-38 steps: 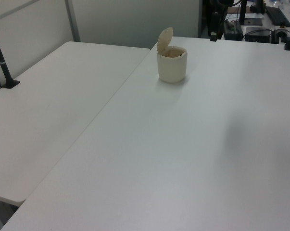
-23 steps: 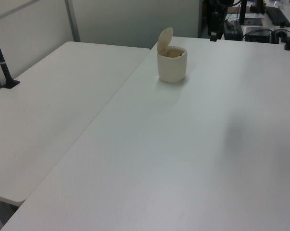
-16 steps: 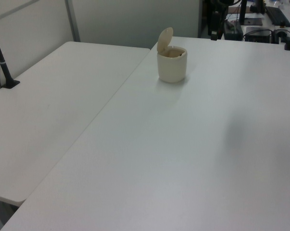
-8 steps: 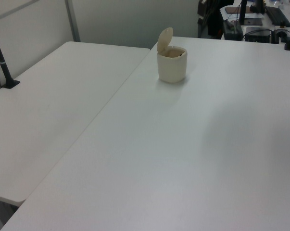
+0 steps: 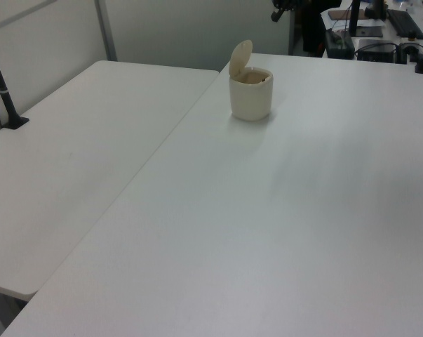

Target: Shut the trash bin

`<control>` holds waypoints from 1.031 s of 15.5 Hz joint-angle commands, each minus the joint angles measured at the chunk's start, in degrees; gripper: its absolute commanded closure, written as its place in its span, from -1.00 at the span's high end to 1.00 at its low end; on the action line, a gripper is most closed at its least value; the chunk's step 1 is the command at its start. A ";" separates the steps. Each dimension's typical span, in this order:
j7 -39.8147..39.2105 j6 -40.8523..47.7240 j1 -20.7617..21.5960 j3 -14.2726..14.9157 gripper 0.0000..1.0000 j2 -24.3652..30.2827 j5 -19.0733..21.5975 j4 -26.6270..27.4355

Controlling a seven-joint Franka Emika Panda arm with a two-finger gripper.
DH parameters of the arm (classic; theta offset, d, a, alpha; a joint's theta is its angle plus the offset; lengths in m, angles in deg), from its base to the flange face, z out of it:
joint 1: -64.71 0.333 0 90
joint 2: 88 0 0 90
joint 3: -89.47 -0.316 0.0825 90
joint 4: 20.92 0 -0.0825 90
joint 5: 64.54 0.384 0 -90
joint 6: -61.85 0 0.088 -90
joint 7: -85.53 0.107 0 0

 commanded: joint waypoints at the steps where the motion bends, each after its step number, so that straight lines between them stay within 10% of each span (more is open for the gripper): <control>1: 14.25 -7.89 -1.28 1.92 -1.00 -7.54 0.78 -6.05; 16: 22.82 -36.76 0.30 5.01 -1.00 -24.88 6.23 -11.61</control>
